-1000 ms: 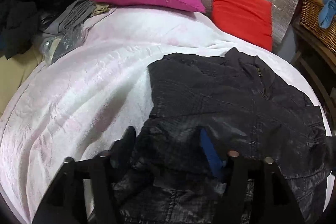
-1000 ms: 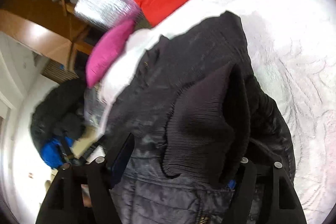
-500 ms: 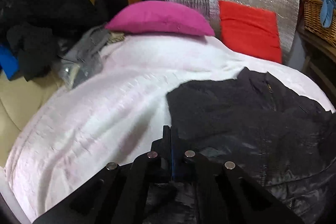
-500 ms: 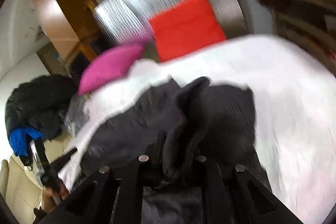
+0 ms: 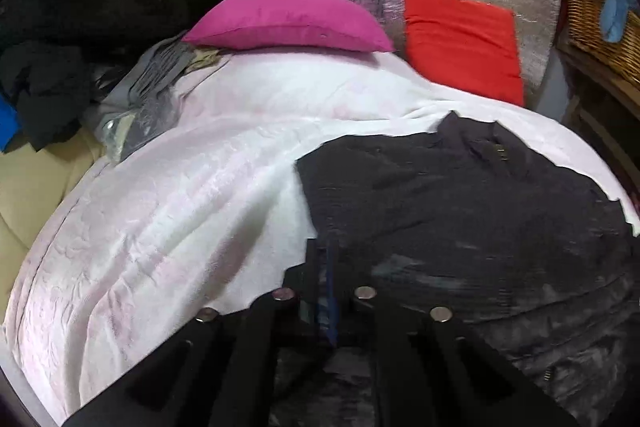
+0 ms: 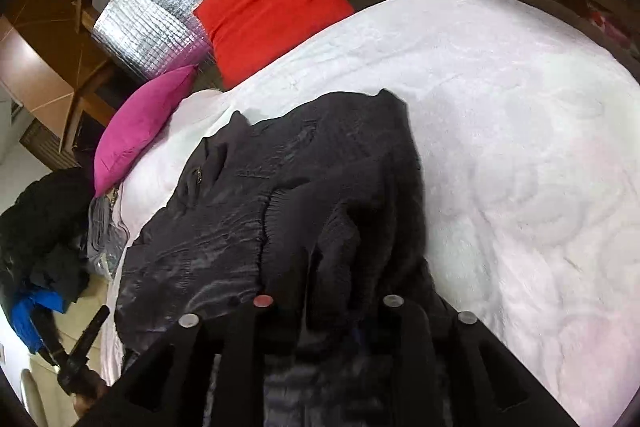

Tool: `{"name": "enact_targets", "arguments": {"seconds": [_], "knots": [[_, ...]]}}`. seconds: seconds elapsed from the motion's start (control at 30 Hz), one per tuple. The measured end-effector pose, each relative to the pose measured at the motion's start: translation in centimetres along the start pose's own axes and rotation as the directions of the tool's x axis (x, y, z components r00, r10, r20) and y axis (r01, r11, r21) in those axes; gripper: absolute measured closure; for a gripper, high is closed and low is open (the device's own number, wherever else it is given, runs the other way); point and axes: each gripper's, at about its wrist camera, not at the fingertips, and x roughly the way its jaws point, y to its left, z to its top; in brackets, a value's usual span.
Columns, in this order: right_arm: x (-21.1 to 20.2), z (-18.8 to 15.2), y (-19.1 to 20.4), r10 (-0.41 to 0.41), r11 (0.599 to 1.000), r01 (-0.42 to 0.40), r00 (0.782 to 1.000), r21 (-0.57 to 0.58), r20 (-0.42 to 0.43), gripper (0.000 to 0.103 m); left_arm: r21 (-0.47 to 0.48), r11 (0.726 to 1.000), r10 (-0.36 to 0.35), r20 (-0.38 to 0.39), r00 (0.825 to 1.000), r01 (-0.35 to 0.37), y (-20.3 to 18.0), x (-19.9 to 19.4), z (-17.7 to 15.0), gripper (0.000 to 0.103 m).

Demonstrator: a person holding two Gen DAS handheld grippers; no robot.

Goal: Fold large clothes
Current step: 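Grasp the jacket side edge with the right gripper and fold it inward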

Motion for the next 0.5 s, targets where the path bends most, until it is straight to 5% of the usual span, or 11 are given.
{"name": "enact_targets", "arguments": {"seconds": [0.03, 0.07, 0.1, 0.2, 0.3, 0.4, 0.5], "knots": [[-0.9, 0.0, -0.1, -0.018, 1.000, 0.018, 1.000, -0.005, 0.020, 0.065, 0.015, 1.000, 0.001, 0.007, 1.000, -0.001, -0.4, -0.2, 0.0, 0.071], [-1.6, -0.3, 0.0, -0.036, 0.999, 0.036, 0.999, -0.008, 0.040, 0.042, 0.028, 1.000, 0.006, 0.019, 1.000, -0.007, -0.8, -0.6, -0.1, 0.043], [-2.4, -0.4, 0.0, -0.060, 0.998, 0.060, 0.996, -0.006, 0.069, 0.024, 0.040, 0.999, 0.012, 0.043, 0.999, -0.014, -1.2, -1.1, -0.1, 0.028], [-5.1, -0.8, 0.6, -0.062, 0.998, 0.065, 0.978, -0.010, 0.199, 0.024, 0.090, 0.996, 0.012, 0.071, 0.997, -0.019, -2.4, -1.6, -0.2, 0.028], [-5.3, -1.4, 3.2, -0.059, 0.988, 0.091, 0.970, -0.125, 0.235, 0.029, 0.141, 0.989, 0.043, 0.043, 0.998, -0.048, -3.5, -0.6, -0.6, 0.027], [-3.7, -1.8, 5.6, -0.083, 0.969, 0.129, 0.974, -0.212, 0.213, 0.053, 0.163, 0.985, 0.053, -0.003, 0.999, -0.052, -3.9, 0.5, -1.2, 0.027], [-0.9, -2.1, 6.5, -0.119, 0.958, 0.154, 0.981, -0.241, 0.154, 0.055, 0.173, 0.983, 0.058, -0.012, 0.998, -0.055, -3.9, 0.9, -1.5, 0.027]]}}
